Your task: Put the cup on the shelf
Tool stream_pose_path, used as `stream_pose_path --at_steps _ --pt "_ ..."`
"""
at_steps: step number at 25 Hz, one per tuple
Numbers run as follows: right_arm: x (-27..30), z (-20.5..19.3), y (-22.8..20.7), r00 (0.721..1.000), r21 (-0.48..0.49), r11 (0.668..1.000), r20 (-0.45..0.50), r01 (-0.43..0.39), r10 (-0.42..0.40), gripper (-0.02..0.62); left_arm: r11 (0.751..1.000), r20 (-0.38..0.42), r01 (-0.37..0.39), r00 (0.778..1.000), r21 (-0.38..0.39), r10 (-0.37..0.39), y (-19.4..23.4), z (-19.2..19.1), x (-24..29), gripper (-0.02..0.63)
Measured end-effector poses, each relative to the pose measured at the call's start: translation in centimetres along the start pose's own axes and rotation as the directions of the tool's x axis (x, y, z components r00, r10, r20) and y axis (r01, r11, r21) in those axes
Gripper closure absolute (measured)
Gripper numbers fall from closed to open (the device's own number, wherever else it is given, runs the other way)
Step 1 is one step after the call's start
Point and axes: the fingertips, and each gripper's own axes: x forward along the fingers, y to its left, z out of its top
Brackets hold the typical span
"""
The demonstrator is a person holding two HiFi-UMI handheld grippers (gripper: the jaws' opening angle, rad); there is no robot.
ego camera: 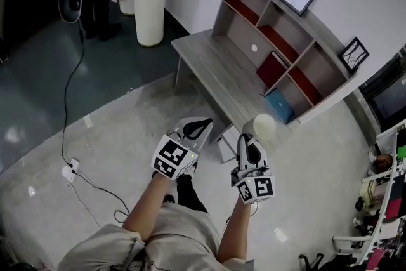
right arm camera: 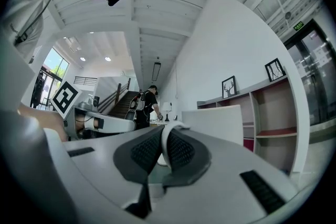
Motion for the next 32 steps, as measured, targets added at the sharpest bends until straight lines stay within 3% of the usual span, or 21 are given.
stream_pose_path --at_steps 6,13,23,32 --pt "4.2 0.8 -1.2 1.000 -0.015 1.000 0.024 -0.012 0.012 0.577 1.000 0.041 0.012 0.999 -0.001 -0.012 2.9 2.4 2.6 0.597" --pt "10.0 -0.2 -6.1 0.999 0.020 1.000 0.026 0.023 -0.023 0.577 0.998 -0.014 0.046 0.999 0.038 -0.045 6.8 2.4 8.1 0.597" --pt "17.6 1.0 -10.6 0.999 0.004 1.000 0.046 -0.007 0.006 0.577 1.000 0.007 0.004 1.000 0.019 -0.004 13.4 4.8 14.9 0.597" --pt "23.7 1.2 -15.3 0.997 -0.045 0.998 0.057 -0.040 0.043 0.577 0.999 0.018 -0.001 1.000 0.033 0.001 16.7 6.1 21.7 0.597"
